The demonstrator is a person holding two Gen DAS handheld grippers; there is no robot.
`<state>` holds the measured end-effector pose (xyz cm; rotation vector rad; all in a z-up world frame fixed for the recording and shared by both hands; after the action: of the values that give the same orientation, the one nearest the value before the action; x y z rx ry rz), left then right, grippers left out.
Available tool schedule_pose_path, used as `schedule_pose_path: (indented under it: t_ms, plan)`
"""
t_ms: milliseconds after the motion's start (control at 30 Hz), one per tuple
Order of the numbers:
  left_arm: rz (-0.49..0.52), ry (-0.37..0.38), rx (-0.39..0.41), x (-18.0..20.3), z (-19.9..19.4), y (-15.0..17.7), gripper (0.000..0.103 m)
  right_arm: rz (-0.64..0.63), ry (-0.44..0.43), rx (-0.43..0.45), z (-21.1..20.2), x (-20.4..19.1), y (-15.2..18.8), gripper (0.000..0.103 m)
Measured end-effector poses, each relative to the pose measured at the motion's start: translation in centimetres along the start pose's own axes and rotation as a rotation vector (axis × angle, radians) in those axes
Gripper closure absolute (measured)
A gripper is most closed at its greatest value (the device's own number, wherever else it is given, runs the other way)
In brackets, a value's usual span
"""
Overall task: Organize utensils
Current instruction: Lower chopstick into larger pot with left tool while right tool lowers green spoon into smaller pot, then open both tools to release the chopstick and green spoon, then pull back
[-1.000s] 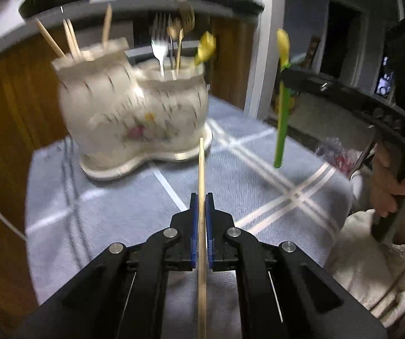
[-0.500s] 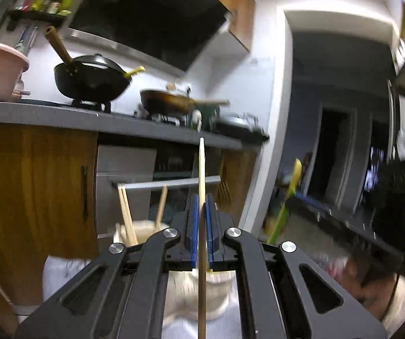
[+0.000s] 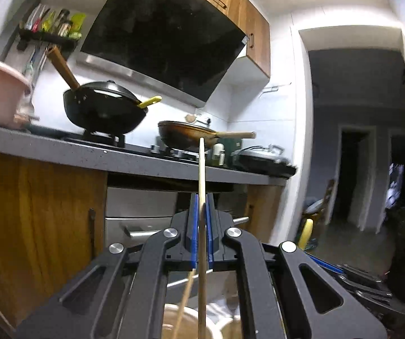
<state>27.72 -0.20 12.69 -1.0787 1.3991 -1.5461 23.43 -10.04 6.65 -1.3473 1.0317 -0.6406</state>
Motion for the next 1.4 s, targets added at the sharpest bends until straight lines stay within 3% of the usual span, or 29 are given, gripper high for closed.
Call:
schedule_pose_path:
  t_ms: [267,467,500,567,633,833,900,967,1033,1200,1400]
  plan:
    - [0.076,-0.036,-0.004,0.2,-0.1,1.7,0.098,0.033,-0.029,-0.156,1.7,0.4,3.1,0.093]
    - [0.074,-0.041,-0.040,0.0,-0.6,2.6,0.098,0.040,-0.008,-0.225,2.5,0.9,5.0,0.092]
    - [0.074,-0.044,-0.046,-0.1,-0.6,2.6,0.097,0.039,-0.008,-0.226,2.5,0.9,5.1,0.089]
    - [0.067,-0.052,-0.064,-0.4,-0.8,2.9,0.097,0.035,-0.012,-0.214,2.2,0.8,5.0,0.074]
    - [0.054,-0.054,-0.074,-0.7,-1.1,3.1,0.095,0.032,-0.013,-0.200,1.6,0.6,4.7,0.073]
    - [0.059,-0.060,-0.090,-0.9,-4.1,3.0,0.074,0.008,0.017,-0.150,-1.0,0.2,4.0,0.061]
    - [0.059,-0.057,-0.109,-0.7,-5.5,3.2,0.053,-0.003,0.034,-0.139,-1.8,0.2,4.0,0.052]
    - [0.067,-0.062,-0.120,-0.6,-7.0,3.7,0.041,-0.019,0.054,-0.131,-2.6,0.1,4.4,0.044]
    - [0.083,-0.066,-0.138,-0.4,-8.0,4.4,0.036,-0.026,0.071,-0.130,-3.2,0.3,4.9,0.037]
    - [0.090,-0.105,-0.182,-0.5,-10.7,7.0,0.011,-0.038,0.111,-0.151,-3.7,0.8,6.9,0.024]
    - [0.087,-0.156,-0.237,-1.5,-12.2,10.6,0.006,-0.073,0.146,-0.144,-4.0,0.8,8.8,0.013]
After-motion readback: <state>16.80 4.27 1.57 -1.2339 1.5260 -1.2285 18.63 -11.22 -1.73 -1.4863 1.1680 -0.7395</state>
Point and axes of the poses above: each gripper's, at about its wrist camera, not at the fingertips, and z roughly the way its jaws point, x to its right, y to its underside, the point moved 10 cm from there along z, roughly the way its jaws point, and after that the axes turned 3 degrees about z, right-handed, at the moved point
